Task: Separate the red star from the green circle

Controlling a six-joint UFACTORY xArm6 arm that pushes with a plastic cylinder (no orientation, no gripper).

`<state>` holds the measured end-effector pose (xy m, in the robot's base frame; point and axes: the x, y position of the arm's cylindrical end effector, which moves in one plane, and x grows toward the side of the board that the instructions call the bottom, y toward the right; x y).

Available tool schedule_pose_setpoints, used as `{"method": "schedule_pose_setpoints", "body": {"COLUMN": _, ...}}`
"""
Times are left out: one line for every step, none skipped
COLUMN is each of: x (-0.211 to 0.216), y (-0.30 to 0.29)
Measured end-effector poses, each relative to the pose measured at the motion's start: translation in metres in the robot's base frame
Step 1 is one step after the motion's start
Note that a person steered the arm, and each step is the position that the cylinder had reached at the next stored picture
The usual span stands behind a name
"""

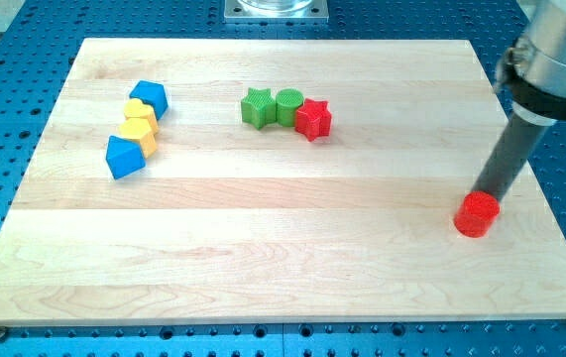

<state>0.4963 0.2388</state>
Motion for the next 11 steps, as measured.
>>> {"method": "schedule_pose_setpoints", "body": {"x": 0.028, "y": -0.013}}
{"method": "schedule_pose_setpoints", "body": {"x": 0.005, "y": -0.017}}
{"method": "schedule_pose_setpoints", "body": {"x": 0.03, "y": -0.055}}
{"method": "schedule_pose_setpoints", "body": {"x": 0.048, "y": -0.052}}
{"method": "schedule_pose_setpoints", "body": {"x": 0.005, "y": -0.161}}
{"method": "schedule_pose_setpoints", "body": {"x": -0.059, "y": -0.247}}
{"method": "schedule_pose_setpoints", "body": {"x": -0.11, "y": -0.249}}
{"method": "schedule_pose_setpoints", "body": {"x": -0.141, "y": -0.216}}
{"method": "schedule_pose_setpoints", "body": {"x": -0.129, "y": -0.144}}
{"method": "schedule_pose_setpoints", "body": {"x": -0.064, "y": -0.094}}
{"method": "schedule_pose_setpoints", "body": {"x": -0.016, "y": -0.056}}
